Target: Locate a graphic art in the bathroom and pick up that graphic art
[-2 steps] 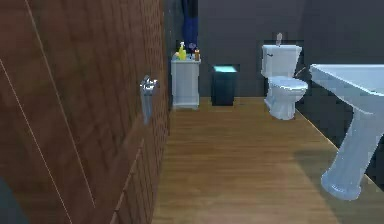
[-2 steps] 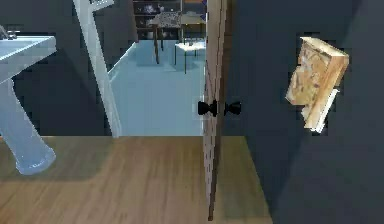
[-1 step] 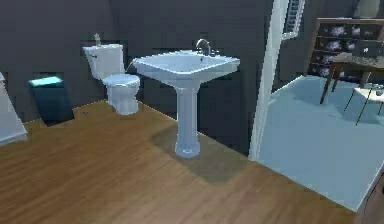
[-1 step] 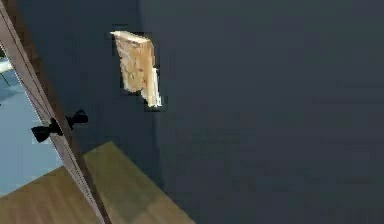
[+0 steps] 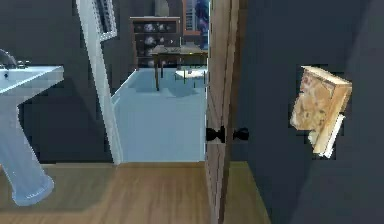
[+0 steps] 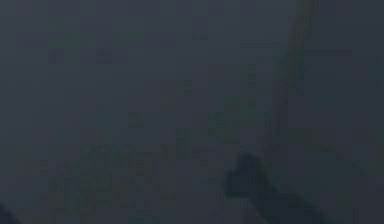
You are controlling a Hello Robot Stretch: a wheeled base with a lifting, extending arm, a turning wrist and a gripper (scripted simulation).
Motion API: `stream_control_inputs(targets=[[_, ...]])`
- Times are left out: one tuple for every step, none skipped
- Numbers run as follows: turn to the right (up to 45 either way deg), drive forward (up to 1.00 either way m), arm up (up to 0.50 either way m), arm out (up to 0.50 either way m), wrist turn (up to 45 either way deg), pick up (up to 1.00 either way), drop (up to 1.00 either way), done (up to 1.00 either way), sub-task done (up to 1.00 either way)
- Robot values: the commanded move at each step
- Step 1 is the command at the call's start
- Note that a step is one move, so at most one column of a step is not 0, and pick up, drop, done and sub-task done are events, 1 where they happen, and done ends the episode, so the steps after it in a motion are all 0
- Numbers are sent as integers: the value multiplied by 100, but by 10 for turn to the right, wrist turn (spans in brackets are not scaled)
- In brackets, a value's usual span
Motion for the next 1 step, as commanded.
stream_control_inputs(targets=[[450,0,0,0,0,0,0,0,0]])
